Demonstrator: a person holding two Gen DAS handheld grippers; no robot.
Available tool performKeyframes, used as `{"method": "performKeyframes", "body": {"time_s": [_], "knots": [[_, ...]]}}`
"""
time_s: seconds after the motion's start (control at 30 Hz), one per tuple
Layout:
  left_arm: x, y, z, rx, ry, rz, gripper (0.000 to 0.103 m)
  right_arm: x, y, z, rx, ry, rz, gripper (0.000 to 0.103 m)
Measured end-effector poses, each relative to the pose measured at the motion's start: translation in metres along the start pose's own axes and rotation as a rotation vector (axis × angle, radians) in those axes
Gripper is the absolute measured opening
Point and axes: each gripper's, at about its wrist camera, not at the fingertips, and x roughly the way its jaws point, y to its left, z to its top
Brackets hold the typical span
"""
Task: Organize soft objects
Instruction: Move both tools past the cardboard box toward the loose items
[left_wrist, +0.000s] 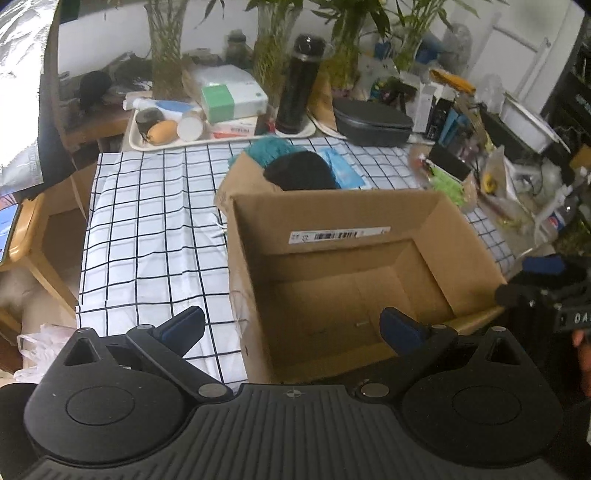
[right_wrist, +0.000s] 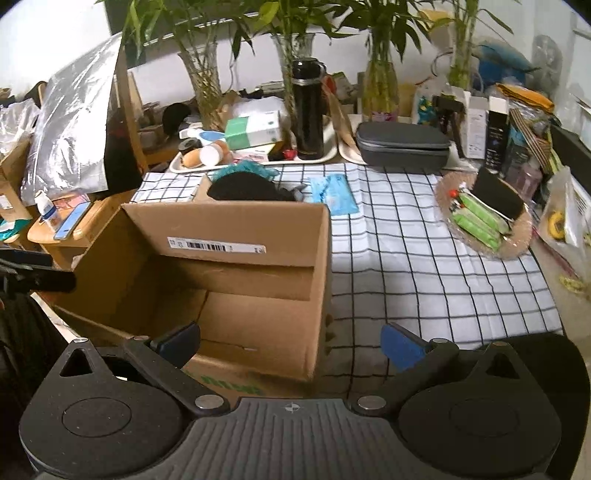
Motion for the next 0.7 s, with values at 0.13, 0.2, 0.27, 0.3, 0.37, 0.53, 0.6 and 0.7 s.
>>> {"method": "performKeyframes", "body": {"time_s": [0.13, 0.2, 0.27, 0.3, 0.37, 0.53, 0.6, 0.7], "knots": [[0.002, -0.003, 0.002, 0.012, 0.011, 0.001, 0.103, 0.004, -0.001, 0.009, -0.018, 0.002, 0.009, 0.103], [0.004, -0.004, 0.003, 0.013, 0.012, -0.003, 0.103, 0.006, -0.001, 0.013, -0.031, 0.008, 0.012, 0.103], [0.005, -0.005, 0.004, 0.016, 0.009, -0.004, 0.103, 0.008, -0.001, 0.018, -0.046, 0.016, 0.016, 0.103], [0.005, -0.004, 0.005, 0.019, 0.007, -0.005, 0.103, 0.009, -0.001, 0.020, -0.050, 0.016, 0.014, 0.103], [0.005, -0.005, 0.006, 0.022, 0.000, -0.012, 0.103, 0.010, -0.002, 0.024, -0.057, 0.017, 0.012, 0.103], [0.005, -0.007, 0.010, 0.057, -0.020, -0.017, 0.103, 0.015, -0.008, 0.034, -0.058, 0.014, -0.012, 0.103], [0.006, -0.008, 0.012, 0.073, -0.024, -0.007, 0.103, 0.017, -0.011, 0.038, -0.060, 0.009, -0.024, 0.103], [0.005, -0.006, 0.015, 0.082, -0.053, -0.002, 0.103, 0.018, -0.015, 0.043, -0.063, 0.001, -0.039, 0.103]]}}
